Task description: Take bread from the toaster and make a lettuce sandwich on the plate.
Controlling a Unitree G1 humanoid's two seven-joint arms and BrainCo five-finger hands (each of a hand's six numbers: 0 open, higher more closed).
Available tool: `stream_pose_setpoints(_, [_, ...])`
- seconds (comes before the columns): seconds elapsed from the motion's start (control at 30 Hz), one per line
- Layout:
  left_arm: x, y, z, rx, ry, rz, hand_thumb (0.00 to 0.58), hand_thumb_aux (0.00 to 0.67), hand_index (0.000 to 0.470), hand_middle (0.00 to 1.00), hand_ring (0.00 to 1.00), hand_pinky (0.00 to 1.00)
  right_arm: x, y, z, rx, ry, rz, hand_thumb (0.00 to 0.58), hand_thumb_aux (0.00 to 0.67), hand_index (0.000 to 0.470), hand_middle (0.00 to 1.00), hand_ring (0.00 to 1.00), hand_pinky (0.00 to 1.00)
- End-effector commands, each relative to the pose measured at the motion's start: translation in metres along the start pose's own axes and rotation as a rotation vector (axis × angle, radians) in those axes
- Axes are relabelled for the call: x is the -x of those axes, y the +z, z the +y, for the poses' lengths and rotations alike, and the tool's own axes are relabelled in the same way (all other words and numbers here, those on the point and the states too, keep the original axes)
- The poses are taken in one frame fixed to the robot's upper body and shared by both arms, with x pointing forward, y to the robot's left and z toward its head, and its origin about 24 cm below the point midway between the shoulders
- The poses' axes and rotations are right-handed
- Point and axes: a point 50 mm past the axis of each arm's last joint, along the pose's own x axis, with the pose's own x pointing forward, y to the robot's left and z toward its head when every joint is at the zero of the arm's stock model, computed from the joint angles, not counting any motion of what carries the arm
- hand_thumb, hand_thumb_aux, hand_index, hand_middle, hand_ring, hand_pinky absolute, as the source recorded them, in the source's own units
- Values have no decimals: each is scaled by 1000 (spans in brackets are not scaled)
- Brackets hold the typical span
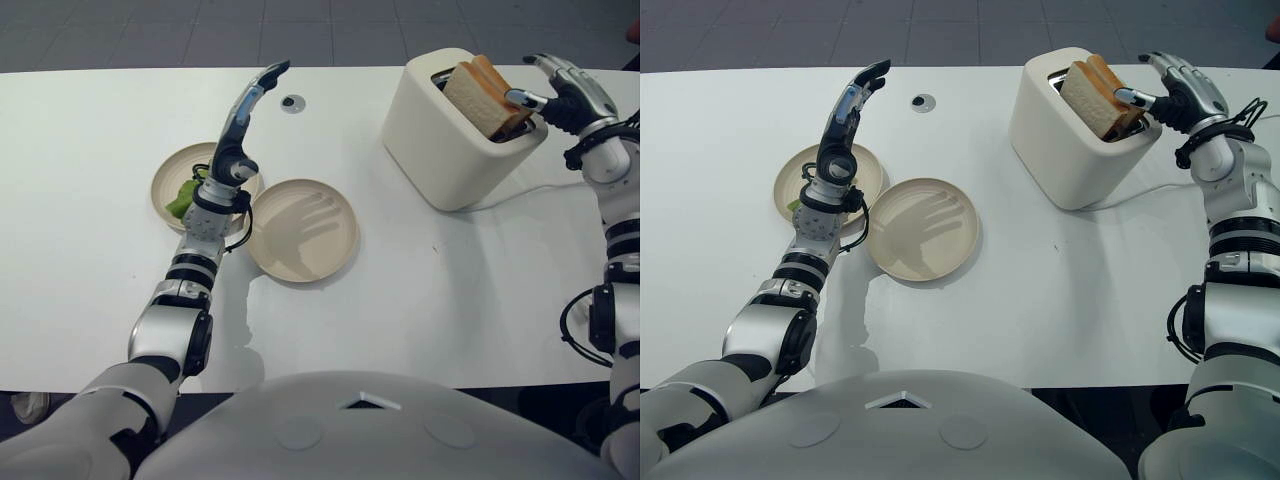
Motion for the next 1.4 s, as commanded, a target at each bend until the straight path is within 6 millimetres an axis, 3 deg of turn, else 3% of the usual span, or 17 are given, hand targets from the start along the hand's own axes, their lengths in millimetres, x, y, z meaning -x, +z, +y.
stream_pose_setpoints(0.03, [-1,0,-1,-3,-14,-1,0,0,0,75,75,75,2,-1,1,25,48,-8,0,0,0,0,0,0])
stream_pose_setpoints(0.1, [-1,0,0,-4,-13,-1,0,0,0,78,78,78,3,-1,0,34,51,-12,0,0,0,0,0,0])
stream_pose_setpoints(0.13, [-1,0,0,-4,-14,0,0,0,0,75,75,75,3,-1,-1,39,48,-14,116,71,50,0,0,0])
stream_pose_setpoints(0.17, [-1,0,-1,-4,-15,1,0,0,0,75,75,75,3,-1,-2,42,43,-15,172,108,76,0,0,0])
stream_pose_setpoints(0.23, [-1,0,-1,-4,-17,1,0,0,0,75,75,75,5,-4,-5,43,43,-6,441,342,240,0,0,0])
stream_pose_setpoints(0.27, [-1,0,-1,-4,-18,1,0,0,0,75,75,75,6,-6,-5,43,46,2,466,373,262,0,0,0])
stream_pose_setpoints(0.6, [1,0,0,-6,-16,3,0,0,0,75,75,75,7,-5,6,33,113,-12,443,344,241,12,12,12])
stream_pose_setpoints(0.67, [1,0,0,-6,-17,4,0,0,0,71,71,71,5,4,7,24,99,-71,476,386,271,39,39,39])
stream_pose_setpoints(0.7, [1,0,0,-7,-17,4,0,0,0,75,75,75,3,10,5,16,74,-102,555,531,372,114,114,114])
stream_pose_setpoints(0.73, [1,0,0,-7,-16,4,0,0,0,75,75,75,1,15,2,10,39,-129,580,670,470,227,227,227])
stream_pose_setpoints(0.83, [1,1,1,-14,-14,1,0,0,0,75,75,75,-3,24,-15,-16,-108,-182,580,670,470,549,549,549])
stream_pose_setpoints(0.9, [1,1,6,-43,-11,-4,0,0,0,71,71,71,-4,32,-32,-37,-242,-222,580,670,470,918,918,918])
stream_pose_setpoints(0.93, [2,1,10,-62,-8,-3,0,0,0,71,71,71,-4,36,-39,-50,-308,-244,580,670,470,1000,1000,1000])
stream_pose_setpoints(1.07, [4,3,30,-221,-38,13,0,0,0,71,71,71,2,48,-62,-107,-541,-330,580,670,470,1000,1000,1000])
stream_pose_setpoints(1.23, [26,-7,67,-696,-253,198,0,0,0,71,71,71,17,67,-87,-214,-754,-504,580,670,470,1000,1000,1000])
stream_pose_setpoints(1.33, [51,-17,93,-887,-393,374,0,0,0,75,75,75,27,90,-88,-371,-723,-684,580,670,470,1000,1000,1000])
stream_pose_setpoints(1.4, [67,-24,103,-952,-479,481,0,0,0,67,67,67,29,109,-78,-597,-589,-800,580,670,470,1000,1000,1000])
